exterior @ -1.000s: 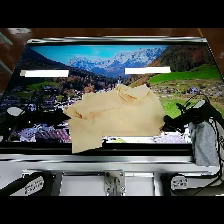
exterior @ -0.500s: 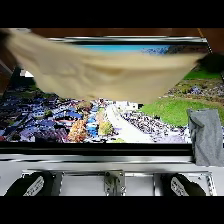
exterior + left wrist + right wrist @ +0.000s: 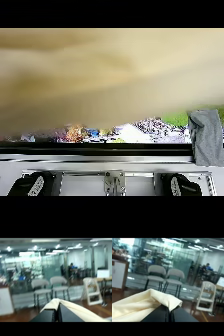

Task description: Fold the shirts.

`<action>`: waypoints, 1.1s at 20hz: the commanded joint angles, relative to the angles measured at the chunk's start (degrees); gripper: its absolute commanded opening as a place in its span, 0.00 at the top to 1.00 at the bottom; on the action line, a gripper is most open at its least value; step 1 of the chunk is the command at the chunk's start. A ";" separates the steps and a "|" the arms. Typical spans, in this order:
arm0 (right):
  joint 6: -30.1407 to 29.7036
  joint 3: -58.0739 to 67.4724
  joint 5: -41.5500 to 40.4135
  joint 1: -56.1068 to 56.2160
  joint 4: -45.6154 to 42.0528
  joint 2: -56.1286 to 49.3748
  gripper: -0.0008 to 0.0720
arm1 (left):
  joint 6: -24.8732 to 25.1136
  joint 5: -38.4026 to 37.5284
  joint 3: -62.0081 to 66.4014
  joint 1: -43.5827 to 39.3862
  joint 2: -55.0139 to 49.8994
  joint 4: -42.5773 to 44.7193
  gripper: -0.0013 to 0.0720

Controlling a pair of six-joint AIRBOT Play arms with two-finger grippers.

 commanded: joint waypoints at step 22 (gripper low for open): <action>4.39 -36.33 -38.32 15.39 9.94 -54.93 0.91 | -1.66 28.94 -43.69 -1.99 -48.52 -14.78 0.93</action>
